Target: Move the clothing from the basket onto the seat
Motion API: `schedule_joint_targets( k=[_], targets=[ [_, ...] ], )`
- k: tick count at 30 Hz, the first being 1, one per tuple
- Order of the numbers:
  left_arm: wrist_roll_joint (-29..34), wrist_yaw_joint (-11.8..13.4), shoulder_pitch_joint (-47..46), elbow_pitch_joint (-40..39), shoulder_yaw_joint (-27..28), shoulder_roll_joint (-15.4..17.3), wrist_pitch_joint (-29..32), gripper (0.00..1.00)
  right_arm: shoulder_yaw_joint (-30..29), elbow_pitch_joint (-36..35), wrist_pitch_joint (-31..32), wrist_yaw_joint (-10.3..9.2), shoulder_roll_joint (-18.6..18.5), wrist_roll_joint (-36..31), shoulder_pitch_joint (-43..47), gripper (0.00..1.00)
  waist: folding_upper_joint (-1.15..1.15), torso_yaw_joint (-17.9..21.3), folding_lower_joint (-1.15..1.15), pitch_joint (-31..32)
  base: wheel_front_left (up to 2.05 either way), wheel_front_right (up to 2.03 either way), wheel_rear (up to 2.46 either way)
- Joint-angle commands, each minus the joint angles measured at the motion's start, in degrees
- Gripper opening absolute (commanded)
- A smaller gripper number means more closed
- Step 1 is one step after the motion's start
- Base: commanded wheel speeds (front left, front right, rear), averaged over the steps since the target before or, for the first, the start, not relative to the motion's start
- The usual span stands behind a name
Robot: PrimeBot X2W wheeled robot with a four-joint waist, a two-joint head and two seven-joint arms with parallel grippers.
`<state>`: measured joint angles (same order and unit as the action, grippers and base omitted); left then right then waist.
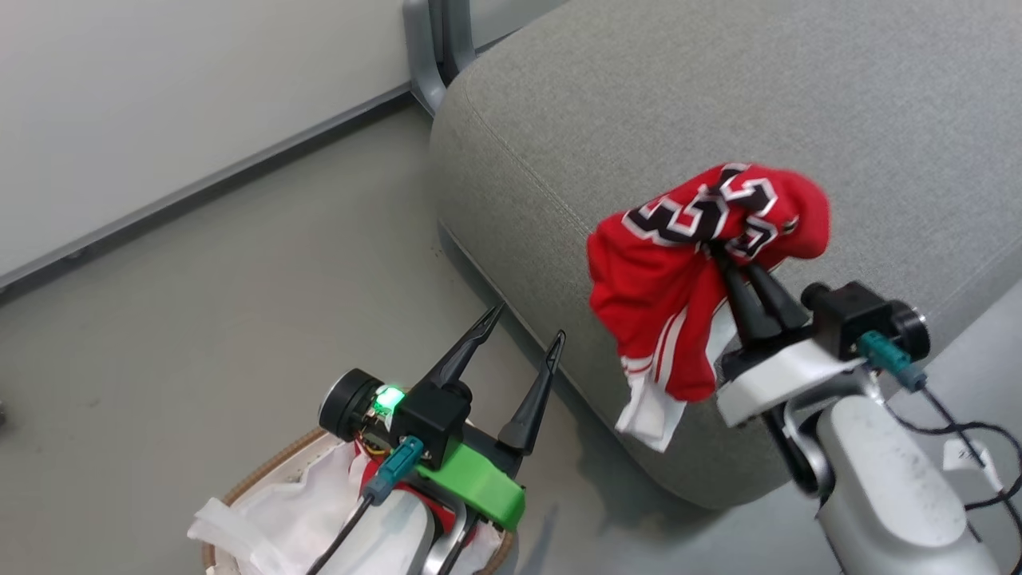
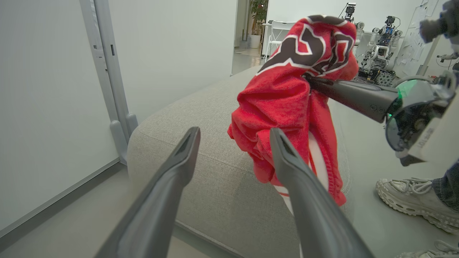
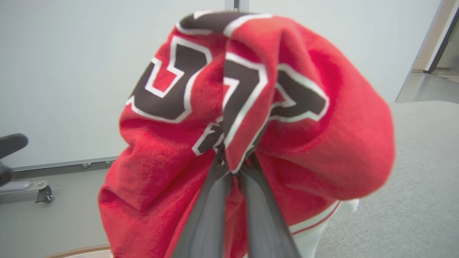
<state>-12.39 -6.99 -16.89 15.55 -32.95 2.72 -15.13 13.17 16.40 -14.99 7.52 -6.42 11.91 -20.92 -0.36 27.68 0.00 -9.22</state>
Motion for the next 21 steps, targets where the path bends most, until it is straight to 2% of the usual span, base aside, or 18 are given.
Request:
schedule_joint_targets(
  k=[1,10,14,21],
  targets=[
    [1.18,-0.18,-1.40,0.62,0.45,0.38,-0.03,1.00,-1.68,0.64,-0.27,-0.06,-0.57,-0.39,-2.37,0.00,0.36,-0.17,0.00,-5.44,0.00,0.00,0.00],
    [3.91,-0.54,-6.09,1.29,-0.53,2.36,-0.03,1.00,-10.45,7.49,-0.26,-0.06,-5.02,-3.12,-17.96,0.00,0.36,-5.16,0.00,-16.34,0.00,0.00,0.00],
    [4.10,-0.54,-8.99,0.94,-1.60,3.43,-0.03,1.00,-13.84,12.30,-0.27,-0.06,-7.01,-2.05,-25.33,0.00,0.36,-7.49,0.00,-20.74,0.00,0.00,0.00],
    [4.74,-0.54,-13.16,1.44,-2.73,4.80,-0.03,1.00,-17.30,20.97,-0.27,-0.07,-10.94,-3.67,-34.57,0.00,0.36,-11.38,0.00,-26.45,0.00,0.00,0.00]
  ],
)
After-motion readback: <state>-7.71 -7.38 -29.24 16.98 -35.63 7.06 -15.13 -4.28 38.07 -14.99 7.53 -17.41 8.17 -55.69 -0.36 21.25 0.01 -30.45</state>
